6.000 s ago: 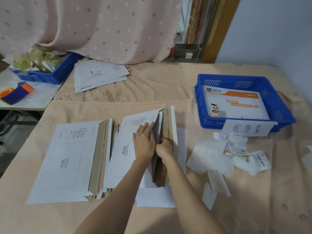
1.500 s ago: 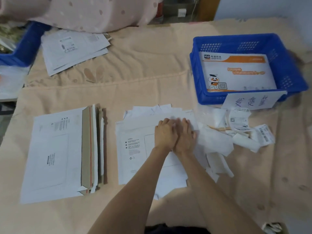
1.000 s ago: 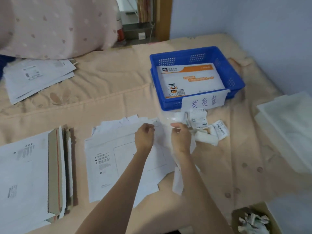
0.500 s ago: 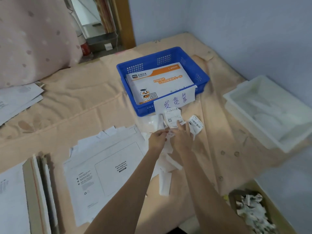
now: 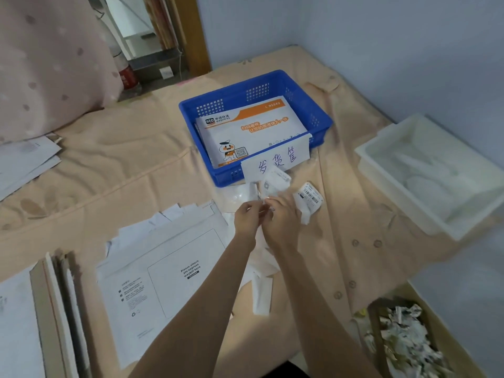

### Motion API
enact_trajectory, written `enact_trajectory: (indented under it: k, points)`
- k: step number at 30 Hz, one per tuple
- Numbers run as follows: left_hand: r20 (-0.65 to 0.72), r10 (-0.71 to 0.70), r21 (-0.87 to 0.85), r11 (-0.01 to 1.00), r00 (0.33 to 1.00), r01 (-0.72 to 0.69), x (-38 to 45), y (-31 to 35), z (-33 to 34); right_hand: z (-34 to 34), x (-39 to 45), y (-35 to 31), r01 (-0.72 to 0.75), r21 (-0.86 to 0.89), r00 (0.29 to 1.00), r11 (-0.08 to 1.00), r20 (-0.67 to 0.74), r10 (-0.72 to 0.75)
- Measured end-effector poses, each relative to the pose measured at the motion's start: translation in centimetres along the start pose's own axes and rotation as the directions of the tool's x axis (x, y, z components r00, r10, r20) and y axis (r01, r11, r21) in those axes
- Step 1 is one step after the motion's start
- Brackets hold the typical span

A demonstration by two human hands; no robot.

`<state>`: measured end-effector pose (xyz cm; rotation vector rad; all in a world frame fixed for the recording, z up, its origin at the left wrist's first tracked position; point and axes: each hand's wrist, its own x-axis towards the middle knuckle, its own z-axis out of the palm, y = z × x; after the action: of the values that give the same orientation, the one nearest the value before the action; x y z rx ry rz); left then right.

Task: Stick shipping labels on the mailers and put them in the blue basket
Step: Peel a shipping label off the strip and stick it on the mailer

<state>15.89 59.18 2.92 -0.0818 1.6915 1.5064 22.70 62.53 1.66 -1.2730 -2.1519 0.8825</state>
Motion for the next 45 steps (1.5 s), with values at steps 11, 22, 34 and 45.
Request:
enact_trajectory:
  k: [11, 22, 34, 45]
  points:
    - [-0.011, 0.046, -0.077, 0.996, 0.999, -0.047, -2.9, 0.4, -2.0, -1.2, -2.3, -2.7, 0.008, 0.152, 0.99, 0.988, -0.14, 0.013]
    - [-0.008, 0.09, -0.033, 0.995, 0.996, -0.09, -4.7, -0.6, -3.2, -2.0, -5.4, -3.1, 0.042, 0.159, 0.988, 0.986, -0.151, -0.017]
    - [0.018, 0.091, -0.038, 0.995, 0.996, -0.091, -6.0, -1.6, -4.9, -1.5, -6.0, -2.8, -0.029, 0.113, 0.998, 0.993, -0.049, 0.035]
    - [0.002, 0.069, -0.043, 0.997, 0.998, -0.069, -5.9, -1.0, -5.3, -1.5, -6.1, -3.1, -0.016, 0.142, 0.999, 0.99, -0.037, 0.021]
